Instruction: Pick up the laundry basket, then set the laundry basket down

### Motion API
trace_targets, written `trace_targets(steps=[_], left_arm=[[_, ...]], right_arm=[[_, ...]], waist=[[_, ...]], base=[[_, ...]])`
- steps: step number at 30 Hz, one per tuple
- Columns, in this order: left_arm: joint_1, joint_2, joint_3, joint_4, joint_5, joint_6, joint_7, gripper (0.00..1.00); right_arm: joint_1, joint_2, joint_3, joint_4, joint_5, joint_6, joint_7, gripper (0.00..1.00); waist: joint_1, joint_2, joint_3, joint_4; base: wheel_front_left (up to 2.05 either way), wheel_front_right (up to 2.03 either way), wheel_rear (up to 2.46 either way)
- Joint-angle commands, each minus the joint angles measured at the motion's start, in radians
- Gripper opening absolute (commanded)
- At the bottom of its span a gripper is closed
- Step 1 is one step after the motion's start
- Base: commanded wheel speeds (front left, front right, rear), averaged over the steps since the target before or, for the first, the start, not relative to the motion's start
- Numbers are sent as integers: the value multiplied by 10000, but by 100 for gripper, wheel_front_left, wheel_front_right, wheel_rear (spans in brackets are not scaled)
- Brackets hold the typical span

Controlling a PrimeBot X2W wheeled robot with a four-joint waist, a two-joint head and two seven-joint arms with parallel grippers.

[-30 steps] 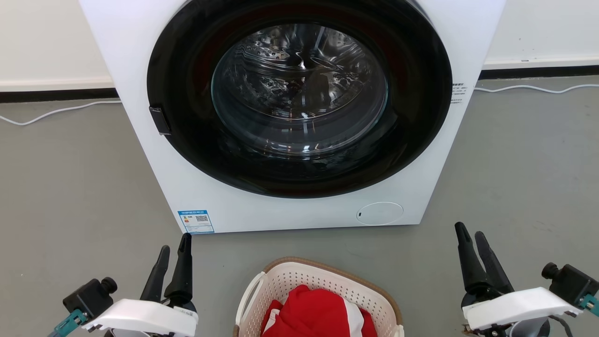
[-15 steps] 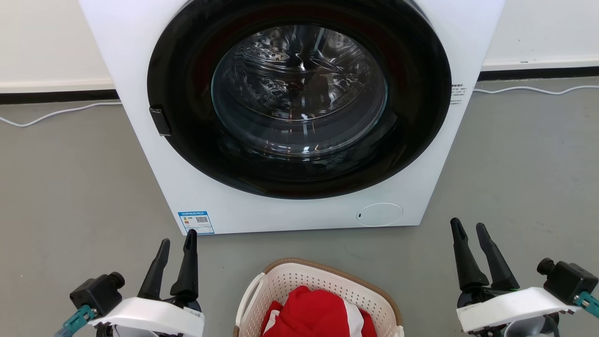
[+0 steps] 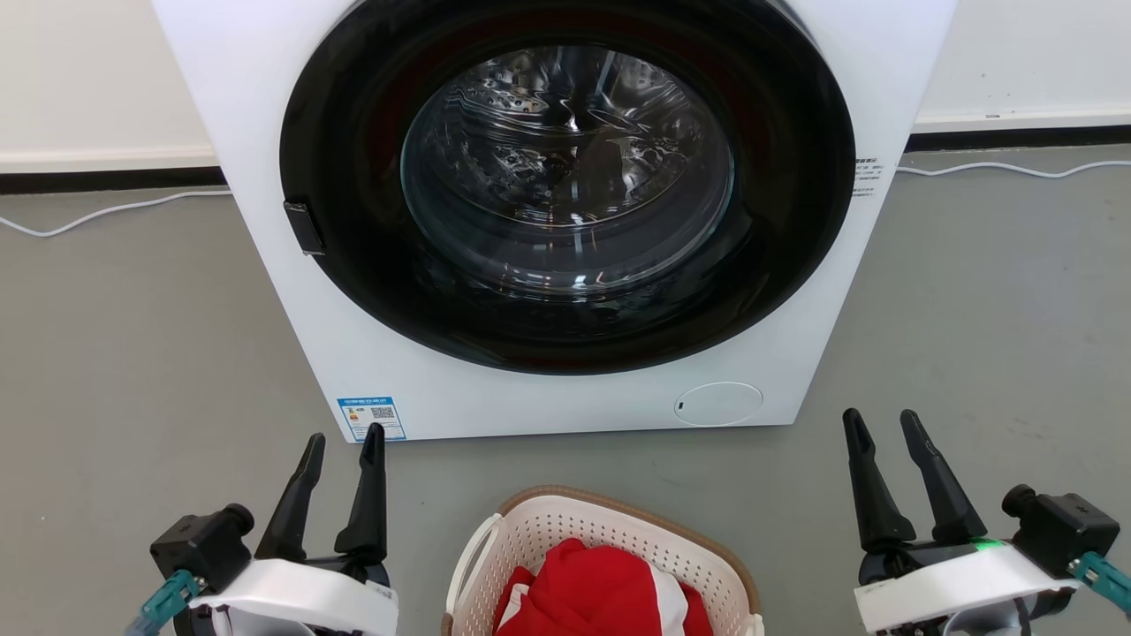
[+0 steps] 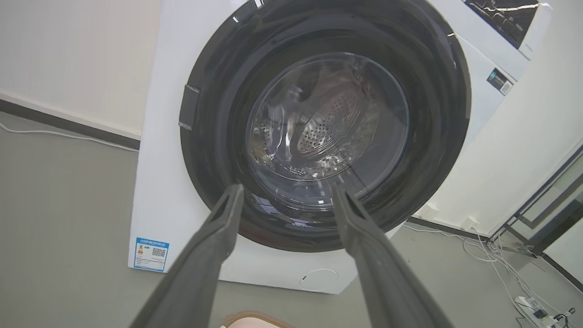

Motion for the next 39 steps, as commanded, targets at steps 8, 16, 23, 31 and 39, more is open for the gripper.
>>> trace_targets(steps=[8, 16, 23, 31, 39], left_arm=[[-525, 107, 152, -445, 1055, -54, -389, 100], [-577, 119, 115, -474, 1876, -59, -624, 100], [-613, 126, 128, -468, 2309, -62, -749, 100], [-641, 126, 154, -418, 2233, -62, -749, 100], [-601, 126, 207, -378, 2174, -62, -749, 100]], right_arm=[[-422, -155, 281, -545, -1244, 67, -398, 100], [-422, -164, 292, -655, -2168, 72, -631, 100], [-427, -136, 238, -666, -2652, 75, -755, 100], [-472, -84, 164, -612, -2627, 75, -755, 100], [-506, -83, 201, -591, -2581, 75, -755, 100]], waist=[[0, -1, 9, -21], [0, -1, 65, -47], [0, -1, 80, -46], [0, -1, 107, -52], [0, -1, 160, -164]], base=[[0, 0, 0], [0, 0, 0], [0, 0, 0], [0, 0, 0], [0, 0, 0]])
